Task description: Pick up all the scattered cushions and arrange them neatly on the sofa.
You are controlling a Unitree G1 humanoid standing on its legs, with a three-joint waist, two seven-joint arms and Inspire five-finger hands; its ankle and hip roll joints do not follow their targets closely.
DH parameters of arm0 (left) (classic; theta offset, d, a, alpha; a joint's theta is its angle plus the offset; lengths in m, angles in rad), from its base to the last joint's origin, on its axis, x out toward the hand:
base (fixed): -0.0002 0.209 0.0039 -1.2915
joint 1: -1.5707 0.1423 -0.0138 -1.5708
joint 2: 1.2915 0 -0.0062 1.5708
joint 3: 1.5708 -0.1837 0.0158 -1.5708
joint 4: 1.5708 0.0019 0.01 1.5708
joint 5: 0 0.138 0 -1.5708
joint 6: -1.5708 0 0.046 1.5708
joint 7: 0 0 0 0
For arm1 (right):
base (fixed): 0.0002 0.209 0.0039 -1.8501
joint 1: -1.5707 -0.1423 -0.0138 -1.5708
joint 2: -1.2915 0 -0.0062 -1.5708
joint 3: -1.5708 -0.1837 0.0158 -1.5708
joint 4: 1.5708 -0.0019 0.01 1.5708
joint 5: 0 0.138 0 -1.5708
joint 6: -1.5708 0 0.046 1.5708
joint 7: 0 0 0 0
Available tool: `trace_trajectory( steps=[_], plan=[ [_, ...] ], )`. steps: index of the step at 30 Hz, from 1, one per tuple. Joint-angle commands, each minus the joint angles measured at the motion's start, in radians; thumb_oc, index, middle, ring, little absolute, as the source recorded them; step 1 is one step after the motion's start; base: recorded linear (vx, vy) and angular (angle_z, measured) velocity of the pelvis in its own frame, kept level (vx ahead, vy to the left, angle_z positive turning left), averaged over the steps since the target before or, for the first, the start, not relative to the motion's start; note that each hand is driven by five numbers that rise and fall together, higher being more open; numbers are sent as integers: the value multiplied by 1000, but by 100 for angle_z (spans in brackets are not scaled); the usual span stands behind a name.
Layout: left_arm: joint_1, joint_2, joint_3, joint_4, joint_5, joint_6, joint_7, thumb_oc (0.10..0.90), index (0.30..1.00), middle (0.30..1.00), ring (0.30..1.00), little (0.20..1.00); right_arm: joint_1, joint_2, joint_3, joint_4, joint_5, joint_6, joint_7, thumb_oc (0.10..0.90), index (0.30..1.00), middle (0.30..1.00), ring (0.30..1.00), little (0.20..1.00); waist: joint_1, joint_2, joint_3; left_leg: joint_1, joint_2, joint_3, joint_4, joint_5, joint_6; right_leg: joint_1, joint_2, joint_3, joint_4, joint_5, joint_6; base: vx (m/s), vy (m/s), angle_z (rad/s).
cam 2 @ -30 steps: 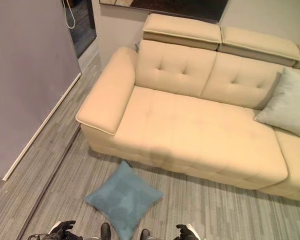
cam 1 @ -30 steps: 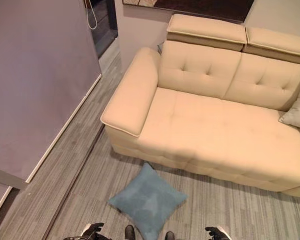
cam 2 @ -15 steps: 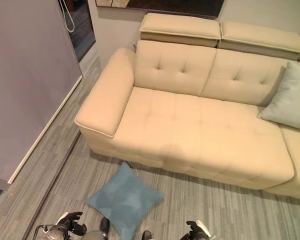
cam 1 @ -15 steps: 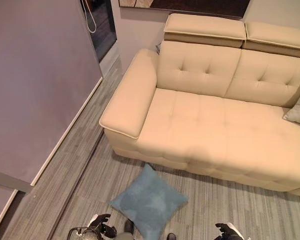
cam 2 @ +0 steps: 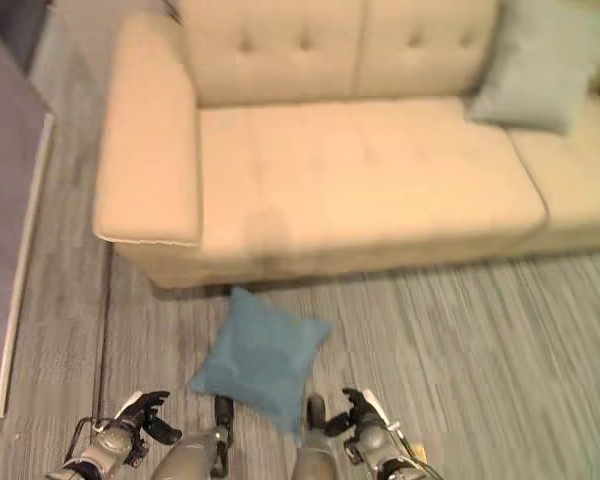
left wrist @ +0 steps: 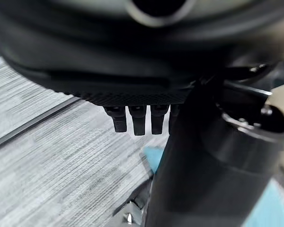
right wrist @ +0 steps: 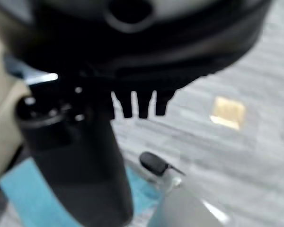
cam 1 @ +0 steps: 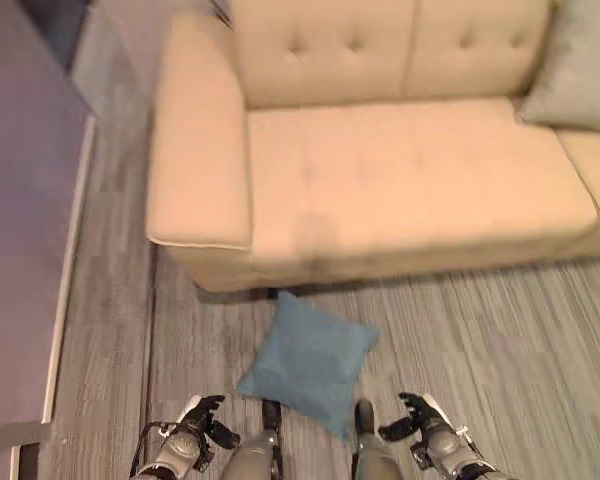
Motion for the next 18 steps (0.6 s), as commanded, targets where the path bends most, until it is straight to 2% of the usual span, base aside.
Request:
trace_trajectory(
  steps=[1, 2, 3, 5, 6, 7, 8, 13, 18],
  plan=[
    [4, 17, 20, -9, -40, -23, 34, 800, 900, 900, 900, 900, 25, -84, -10, -28, 107, -32, -74, 800, 900, 900, 900, 900, 42, 13, -18, -33, 11, -96, -2, -55, -90, 62, 125, -7, 14, -145, -60, -173, -5, -47],
    [-11, 14, 12, -11, -53, -26, 41, 800, 900, 900, 900, 900, 0, -89, -29, -43, 155, -52, -100, 800, 900, 900, 900, 900, 45, 14, 5, -82, 9, -86, 17, -48, -92, 25, 123, -24, 2, -148, -75, -148, -90, -31],
    [-20, 14, 4, -14, -59, -27, 47, 800, 900, 900, 900, 900, -12, -91, -37, -51, 186, -61, -110, 800, 900, 900, 900, 900, 32, 18, 20, -106, 7, -91, 32, -45, -91, -12, 149, 12, 14, -147, -84, -148, -90, -26],
    [-30, 11, 7, -19, -81, -29, 52, 800, 900, 900, 900, 900, -33, -96, -44, -52, 205, -63, -125, 800, 900, 900, 900, 900, 35, 27, 34, -130, 5, -100, 47, -44, -91, -43, 152, 19, 24, -139, -88, -140, -65, 19],
    [-59, -2, -16, -28, -116, -44, 68, 800, 900, 900, 900, 900, -89, -108, -45, -58, 248, -74, -154, 800, 900, 900, 900, 900, 31, 48, 61, -221, 6, -111, 84, -35, -93, -128, 139, -20, 51, -136, -101, -171, -124, 36],
    [-63, -7, -22, -38, -137, -46, 68, 800, 900, 900, 900, 900, -109, -114, -50, -61, 267, -76, -170, 800, 900, 900, 900, 900, 28, 67, 63, -274, 11, -132, 130, -65, -97, -192, 147, -18, 103, -168, -105, -172, -154, 31],
    [-70, -11, -31, -45, -144, -48, 72, 800, 900, 900, 900, 900, -131, -119, -51, -60, 285, -79, -177, 800, 900, 900, 900, 900, 32, 79, 74, -309, 16, -133, 155, -66, -95, -236, 143, -25, 136, -171, -110, -59, -74, 27],
    [-89, -5, -43, -128, -219, -67, 91, 800, 900, 900, 900, 900, -223, -163, -60, -98, 339, -102, -217, 800, 900, 900, 900, 900, 47, 129, 97, -515, 28, -144, 280, -72, -97, -461, 129, -27, 298, -209, -123, -102, -57, 16],
    [-97, 21, -33, -253, -297, -87, 103, 800, 900, 900, 900, 900, -325, -225, -61, -150, 372, -123, -255, 800, 900, 900, 900, 900, 64, 170, 123, -694, 31, -136, 412, -103, -86, -645, 120, 6, 457, -253, -133, -47, 25, 5]
  ],
)
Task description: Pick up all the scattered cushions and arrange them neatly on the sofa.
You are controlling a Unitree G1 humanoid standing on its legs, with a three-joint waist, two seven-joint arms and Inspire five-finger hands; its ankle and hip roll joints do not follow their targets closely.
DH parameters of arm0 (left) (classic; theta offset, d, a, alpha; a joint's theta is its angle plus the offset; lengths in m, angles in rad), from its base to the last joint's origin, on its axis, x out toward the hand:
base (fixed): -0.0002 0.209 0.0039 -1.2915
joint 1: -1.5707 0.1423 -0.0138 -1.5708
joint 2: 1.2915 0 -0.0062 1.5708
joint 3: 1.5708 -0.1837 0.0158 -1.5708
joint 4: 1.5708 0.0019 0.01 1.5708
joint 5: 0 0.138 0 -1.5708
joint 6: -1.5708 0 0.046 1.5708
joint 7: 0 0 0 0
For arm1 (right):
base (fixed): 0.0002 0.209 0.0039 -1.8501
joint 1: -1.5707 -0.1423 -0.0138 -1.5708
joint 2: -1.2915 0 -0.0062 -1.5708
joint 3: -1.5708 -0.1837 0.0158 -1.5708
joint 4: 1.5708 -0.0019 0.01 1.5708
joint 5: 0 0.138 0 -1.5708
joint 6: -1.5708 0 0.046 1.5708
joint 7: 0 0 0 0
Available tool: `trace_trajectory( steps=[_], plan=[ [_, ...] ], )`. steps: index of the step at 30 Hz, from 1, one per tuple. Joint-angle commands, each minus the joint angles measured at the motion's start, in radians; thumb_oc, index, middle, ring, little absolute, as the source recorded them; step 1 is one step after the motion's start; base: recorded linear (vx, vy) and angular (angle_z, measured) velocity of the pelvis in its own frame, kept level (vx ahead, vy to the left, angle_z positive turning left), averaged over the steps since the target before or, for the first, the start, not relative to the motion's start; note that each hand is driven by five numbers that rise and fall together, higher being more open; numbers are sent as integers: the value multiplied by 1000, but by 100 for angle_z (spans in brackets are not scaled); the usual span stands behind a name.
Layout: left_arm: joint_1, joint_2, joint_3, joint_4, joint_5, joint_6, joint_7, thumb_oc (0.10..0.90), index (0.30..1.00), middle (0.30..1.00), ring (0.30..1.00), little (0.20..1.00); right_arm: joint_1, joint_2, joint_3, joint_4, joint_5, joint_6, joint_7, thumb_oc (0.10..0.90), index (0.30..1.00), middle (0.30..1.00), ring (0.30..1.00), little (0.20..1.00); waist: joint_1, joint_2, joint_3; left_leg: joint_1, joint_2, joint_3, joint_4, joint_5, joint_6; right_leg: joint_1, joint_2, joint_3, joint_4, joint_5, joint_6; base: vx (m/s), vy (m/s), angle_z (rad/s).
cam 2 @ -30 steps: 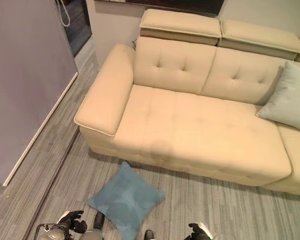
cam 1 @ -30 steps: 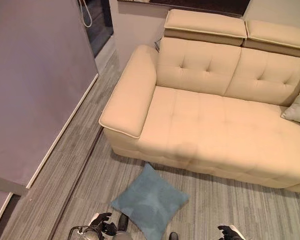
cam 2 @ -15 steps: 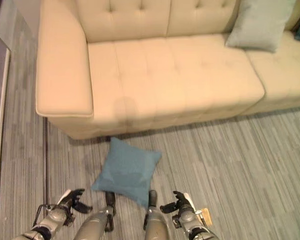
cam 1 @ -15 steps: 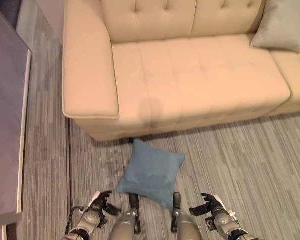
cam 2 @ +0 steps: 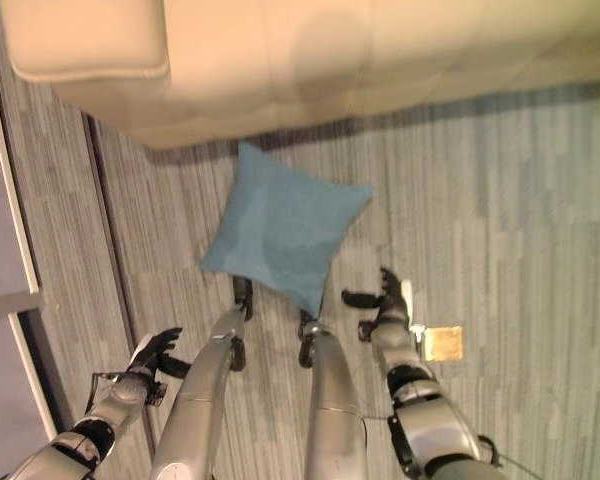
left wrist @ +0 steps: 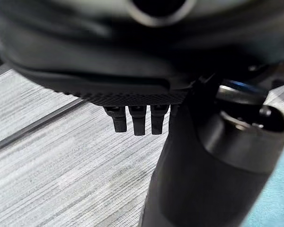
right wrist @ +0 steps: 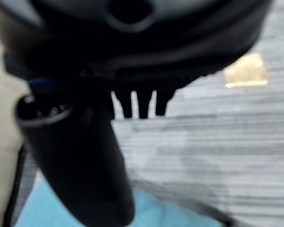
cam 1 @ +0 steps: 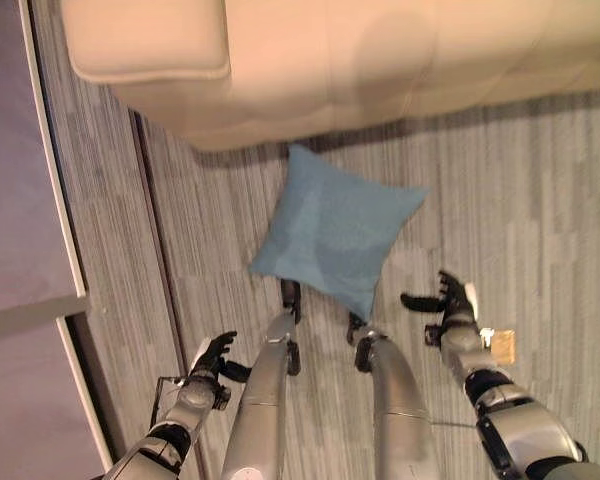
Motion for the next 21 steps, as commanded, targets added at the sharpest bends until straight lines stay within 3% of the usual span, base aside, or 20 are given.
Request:
trace_trajectory(
  steps=[1, 13, 19, 21],
  plan=[
    [33, 4, 31, -58, -77, -57, 39, 800, 900, 900, 900, 900, 83, -59, -4, -61, 58, -48, -71, 800, 900, 900, 900, 900, -2, 15, -80, -109, -19, -11, 198, -204, 13, 19, -27, 73, -140, 25, 125, 13, 18, -9],
    [40, 58, 45, -319, -160, -105, 87, 800, 900, 900, 900, 900, -156, -169, 4, -136, 115, -88, -167, 800, 900, 900, 900, 900, 26, 78, -20, -449, -57, 19, 438, -277, 27, -335, -48, 130, 134, -64, 100, 44, 29, 1],
    [83, 97, 53, -436, -171, -114, 94, 800, 900, 900, 900, 900, -219, -173, 41, -165, 103, -82, -177, 800, 900, 900, 900, 900, 50, 88, -8, -568, -60, 14, 562, -324, 43, -435, -58, 145, 244, -110, 79, 82, 3, 7],
    [119, 126, 71, -505, -180, -111, 97, 800, 900, 900, 900, 900, -232, -174, 60, -186, 110, -75, -163, 800, 900, 900, 900, 900, 56, 83, 19, -595, -53, 4, 679, -379, 58, -460, -66, 159, 349, -151, 58, 177, -31, 2]
  ],
)
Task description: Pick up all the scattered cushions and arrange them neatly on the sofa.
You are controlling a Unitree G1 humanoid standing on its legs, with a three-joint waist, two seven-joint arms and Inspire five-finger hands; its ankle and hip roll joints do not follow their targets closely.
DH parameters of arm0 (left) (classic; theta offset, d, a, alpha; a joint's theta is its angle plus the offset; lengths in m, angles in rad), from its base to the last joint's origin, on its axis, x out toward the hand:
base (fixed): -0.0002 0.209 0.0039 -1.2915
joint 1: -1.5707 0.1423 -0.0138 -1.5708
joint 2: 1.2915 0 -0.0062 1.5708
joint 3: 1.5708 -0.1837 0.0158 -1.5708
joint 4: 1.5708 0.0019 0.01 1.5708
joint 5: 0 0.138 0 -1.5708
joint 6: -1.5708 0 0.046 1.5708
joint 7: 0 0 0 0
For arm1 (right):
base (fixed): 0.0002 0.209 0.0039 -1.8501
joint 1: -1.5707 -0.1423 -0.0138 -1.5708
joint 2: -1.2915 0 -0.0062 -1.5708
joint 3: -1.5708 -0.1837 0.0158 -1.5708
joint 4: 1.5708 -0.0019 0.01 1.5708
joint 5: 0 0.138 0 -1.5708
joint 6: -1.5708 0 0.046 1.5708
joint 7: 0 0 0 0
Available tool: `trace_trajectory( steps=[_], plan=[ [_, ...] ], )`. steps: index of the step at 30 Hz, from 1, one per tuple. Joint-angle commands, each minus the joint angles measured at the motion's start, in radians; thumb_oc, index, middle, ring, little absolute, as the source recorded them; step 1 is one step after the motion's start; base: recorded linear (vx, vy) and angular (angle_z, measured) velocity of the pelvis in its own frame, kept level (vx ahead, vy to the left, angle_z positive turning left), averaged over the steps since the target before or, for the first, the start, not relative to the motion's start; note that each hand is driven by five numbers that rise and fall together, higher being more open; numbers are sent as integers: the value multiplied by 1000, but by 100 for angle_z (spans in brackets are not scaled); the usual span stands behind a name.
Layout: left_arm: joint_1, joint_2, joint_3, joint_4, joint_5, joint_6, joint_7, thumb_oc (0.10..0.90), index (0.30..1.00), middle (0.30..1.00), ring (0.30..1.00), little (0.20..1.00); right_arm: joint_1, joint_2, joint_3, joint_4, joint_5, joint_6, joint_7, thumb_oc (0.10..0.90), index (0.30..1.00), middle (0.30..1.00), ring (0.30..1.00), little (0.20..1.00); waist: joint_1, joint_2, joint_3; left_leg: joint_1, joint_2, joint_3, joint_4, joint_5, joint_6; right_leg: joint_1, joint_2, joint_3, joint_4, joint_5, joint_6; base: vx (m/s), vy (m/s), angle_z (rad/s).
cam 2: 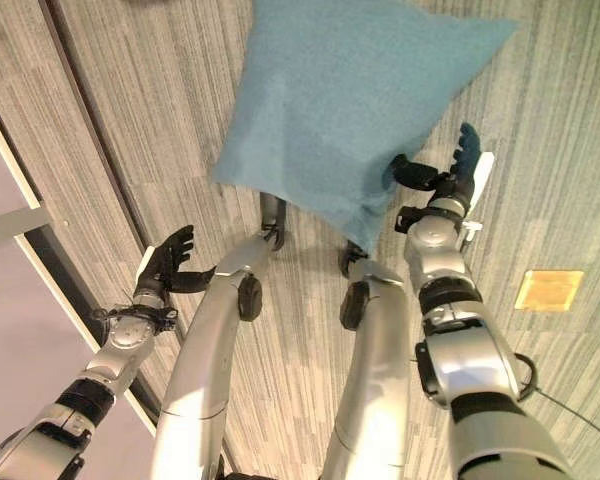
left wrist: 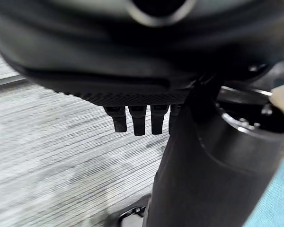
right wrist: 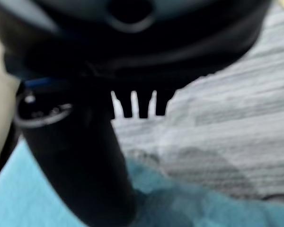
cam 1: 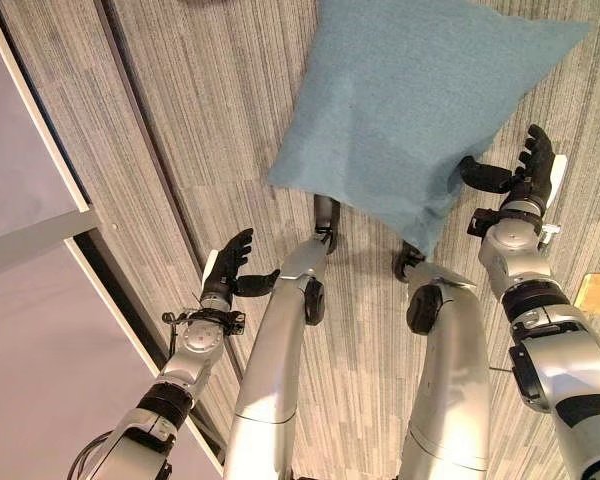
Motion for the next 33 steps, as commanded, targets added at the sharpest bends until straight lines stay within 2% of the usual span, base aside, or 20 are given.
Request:
trace_trajectory(
  steps=[1, 2, 3, 8, 9, 10, 14, 18, 23, 26, 30, 33],
  plan=[
    [183, 73, 45, -79, -27, -39, 45, 800, 900, 900, 900, 900, 77, -31, 40, -106, 9, -33, -15, 800, 900, 900, 900, 900, -18, 24, -18, -18, 0, -24, 263, -256, 33, 84, 3, 84, 4, -51, 41, 202, -32, -6],
    [197, 91, 50, -105, -25, -35, 44, 800, 900, 900, 900, 900, 74, -28, 47, -123, 36, -32, -3, 800, 900, 900, 900, 900, -20, 19, 19, -18, 8, -22, 320, -285, 40, 87, -1, 91, 61, -69, 32, 156, -32, -8],
    [209, 103, 51, -124, -23, -33, 47, 800, 900, 900, 900, 900, 78, -26, 51, -137, 66, -39, 4, 800, 900, 900, 900, 900, -19, 16, 26, -18, 8, -20, 346, -303, 42, 83, -5, 92, 88, -82, 28, 132, -25, -11],
    [239, 138, 30, -183, -15, -24, 48, 800, 900, 900, 900, 900, 79, -7, 83, -188, 263, -72, 65, 800, 900, 900, 900, 900, -10, 9, 27, -18, 2, -6, 398, -344, 38, 67, -18, 111, 168, -110, 13, 71, -44, -2],
    [248, 148, 18, -195, -5, -17, 47, 800, 900, 900, 900, 900, 82, 4, 98, -215, 354, -80, 101, 580, 571, 571, 571, 571, -6, 8, 27, -18, 1, -8, 405, -343, 31, 64, -27, 112, 184, -109, 12, 23, -86, 6],
    [251, 153, 12, -205, 2, -13, 43, 800, 900, 900, 900, 900, 86, 10, 114, -234, 395, -83, 122, 400, 300, 300, 300, 300, -4, 7, 27, -18, -1, -7, 406, -343, 29, 65, -32, 114, 188, -107, 11, 13, -87, 7],
    [246, 164, -6, -226, 18, -3, 42, 800, 900, 900, 900, 900, 88, 24, 154, -300, 494, -99, 178, 400, 300, 300, 300, 300, 5, 12, 27, -18, -2, -6, 411, -332, 19, 61, -46, 115, 207, -99, 13, 1, -55, 12],
    [221, 170, -8, -231, 42, -3, 49, 800, 900, 900, 900, 900, 71, 34, 167, -338, 509, -111, 207, 400, 300, 300, 300, 300, 14, 23, 27, -18, -3, -13, 412, -318, 14, 59, -49, 116, 213, -85, 18, -6, -39, 5],
    [166, 143, 11, -203, 51, 2, 52, 800, 900, 900, 900, 900, 68, 45, 152, -389, 472, -126, 221, 400, 300, 300, 300, 300, 12, 27, 27, -18, -1, -30, 380, -291, 9, 73, -41, 99, 174, -58, 29, -37, -31, 8],
    [107, 112, 18, -168, 66, 6, 43, 800, 900, 900, 900, 900, 58, 65, 121, -421, 431, -140, 217, 400, 300, 300, 300, 300, 3, 22, 22, -18, 1, -52, 298, -241, 2, 102, -28, 69, 72, -17, 50, -115, -21, -1],
    [65, 71, 5, -104, 83, 9, 26, 800, 900, 900, 900, 900, 103, 102, 75, -463, 401, -157, 236, 400, 300, 300, 300, 300, 6, 14, -92, -16, -5, -64, 162, -184, -12, 133, -12, 21, -83, 11, 66, -87, -6, -3],
    [59, 60, -4, -76, 94, 4, 14, 800, 900, 900, 900, 900, 132, 108, 65, -474, 365, -154, 242, 400, 300, 300, 300, 300, -1, 7, -107, 51, -11, -62, 85, -158, -22, 203, -7, 1, -166, 33, 79, -98, -8, 0]
  ],
)
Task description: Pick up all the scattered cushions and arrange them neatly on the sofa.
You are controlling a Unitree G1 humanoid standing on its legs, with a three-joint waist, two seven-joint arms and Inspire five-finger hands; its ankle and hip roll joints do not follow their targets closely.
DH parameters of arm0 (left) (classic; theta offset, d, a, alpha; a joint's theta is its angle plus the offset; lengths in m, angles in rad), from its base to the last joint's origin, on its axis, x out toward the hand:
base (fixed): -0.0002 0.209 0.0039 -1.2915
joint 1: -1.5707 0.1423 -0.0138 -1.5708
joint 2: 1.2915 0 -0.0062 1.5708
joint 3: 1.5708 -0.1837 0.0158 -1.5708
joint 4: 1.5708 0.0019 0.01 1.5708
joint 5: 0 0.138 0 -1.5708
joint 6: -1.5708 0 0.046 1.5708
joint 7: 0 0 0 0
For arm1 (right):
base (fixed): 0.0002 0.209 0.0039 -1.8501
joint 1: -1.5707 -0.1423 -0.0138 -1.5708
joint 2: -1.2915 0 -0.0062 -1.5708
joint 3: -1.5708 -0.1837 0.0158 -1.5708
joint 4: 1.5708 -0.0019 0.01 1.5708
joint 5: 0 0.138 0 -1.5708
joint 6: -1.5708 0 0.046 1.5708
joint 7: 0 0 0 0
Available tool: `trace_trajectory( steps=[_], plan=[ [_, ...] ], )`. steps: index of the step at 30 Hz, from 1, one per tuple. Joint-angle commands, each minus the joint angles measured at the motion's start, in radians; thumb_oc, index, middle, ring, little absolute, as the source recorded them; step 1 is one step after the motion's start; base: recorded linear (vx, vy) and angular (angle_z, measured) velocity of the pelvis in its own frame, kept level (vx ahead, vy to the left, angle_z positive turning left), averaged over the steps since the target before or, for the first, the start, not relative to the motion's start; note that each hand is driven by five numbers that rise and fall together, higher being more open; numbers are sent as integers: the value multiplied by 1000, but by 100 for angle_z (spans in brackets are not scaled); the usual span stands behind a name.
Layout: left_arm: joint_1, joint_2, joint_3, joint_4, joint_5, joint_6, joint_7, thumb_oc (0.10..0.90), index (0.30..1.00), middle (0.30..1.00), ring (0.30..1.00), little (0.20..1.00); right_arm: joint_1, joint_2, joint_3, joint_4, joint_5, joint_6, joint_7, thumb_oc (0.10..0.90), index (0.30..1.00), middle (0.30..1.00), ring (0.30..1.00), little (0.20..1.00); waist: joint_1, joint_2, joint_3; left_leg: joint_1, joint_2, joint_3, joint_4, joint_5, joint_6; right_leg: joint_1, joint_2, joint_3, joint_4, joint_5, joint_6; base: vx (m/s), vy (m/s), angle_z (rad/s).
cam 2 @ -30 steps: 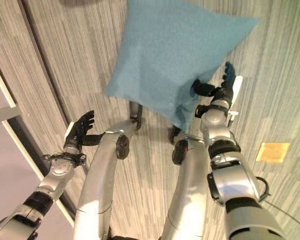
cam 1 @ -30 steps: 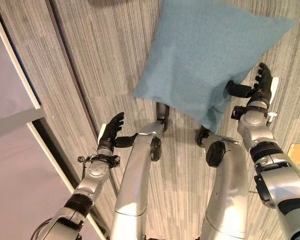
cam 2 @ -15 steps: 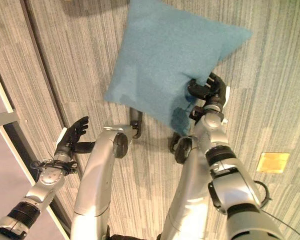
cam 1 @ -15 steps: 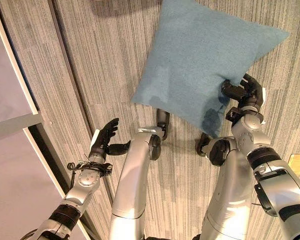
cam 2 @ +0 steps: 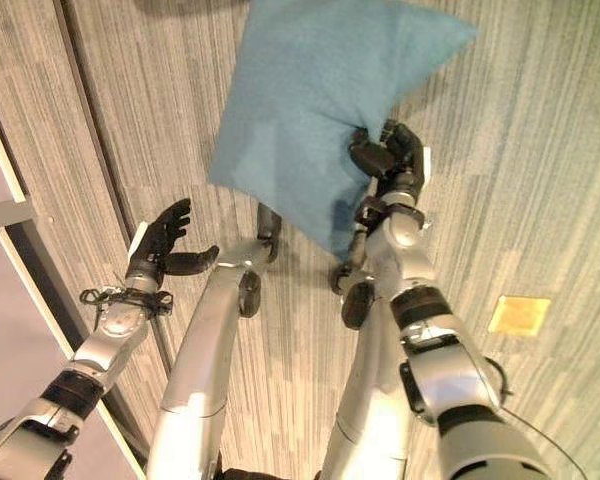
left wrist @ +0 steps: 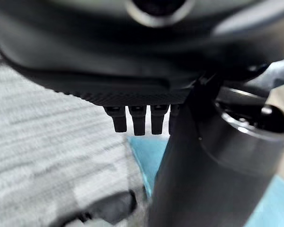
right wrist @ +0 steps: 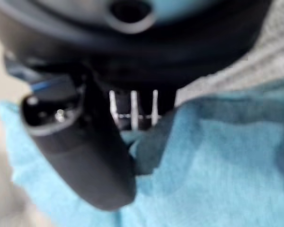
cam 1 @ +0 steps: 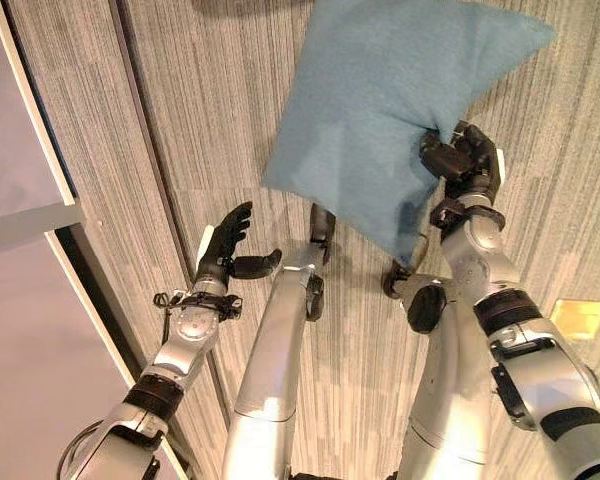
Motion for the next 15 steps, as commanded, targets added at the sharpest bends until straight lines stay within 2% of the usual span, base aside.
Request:
trace_trajectory(
  steps=[1, 5, 6, 11, 12, 14, 15],
  plan=[
    [93, 14, -5, 79, 39, -31, -11, 800, 900, 900, 900, 900, 63, 10, 10, -160, -80, -94, 77, 400, 300, 300, 300, 300, -21, 11, -124, 11, 0, 9, 81, -156, -7, 107, 12, 68, -154, 52, 114, -113, 17, 6],
    [115, 1, 1, 113, 49, -38, -28, 800, 900, 900, 900, 900, 144, 19, -15, -186, -151, -88, 87, 400, 300, 300, 300, 300, -39, -7, -134, 189, -3, -15, -83, -117, -17, 265, 14, 48, -311, 96, 137, -70, 15, 6],
    [116, 1, 0, 113, 49, -38, -28, 800, 900, 900, 900, 900, 147, 20, -16, -188, -152, -88, 87, 400, 300, 300, 300, 300, -39, -7, -130, 198, -3, -16, -89, -114, -17, 275, 14, 47, -317, 98, 137, -6, 26, 4],
    [197, -27, 23, 178, 32, -40, -60, 800, 900, 900, 900, 900, 314, 55, -50, -224, -258, -73, 86, 400, 300, 300, 300, 300, -53, -49, -182, 468, -6, -46, -317, -69, -33, 535, -5, -6, -567, 164, 159, -9, 15, 3],
    [198, -26, 23, 178, 32, -40, -60, 800, 900, 900, 900, 900, 316, 56, -50, -225, -259, -73, 86, 400, 300, 300, 300, 300, -54, -49, -178, 477, -6, -47, -323, -67, -33, 544, -5, -7, -573, 167, 159, 21, 4, 13],
    [227, -42, 38, 237, 24, -35, -71, 800, 900, 900, 900, 900, 393, 76, -54, -222, -304, -53, 96, 400, 300, 300, 300, 300, -61, -81, -209, 619, -8, -57, -430, -51, -40, 685, -9, -31, -693, 201, 170, 44, -7, 8],
    [228, -42, 38, 237, 24, -36, -71, 800, 900, 900, 900, 900, 395, 77, -54, -223, -305, -53, 96, 400, 300, 300, 300, 300, -62, -80, -206, 625, -8, -57, -434, -49, -40, 692, -9, -32, -697, 202, 170, 42, -4, 2]
  ],
)
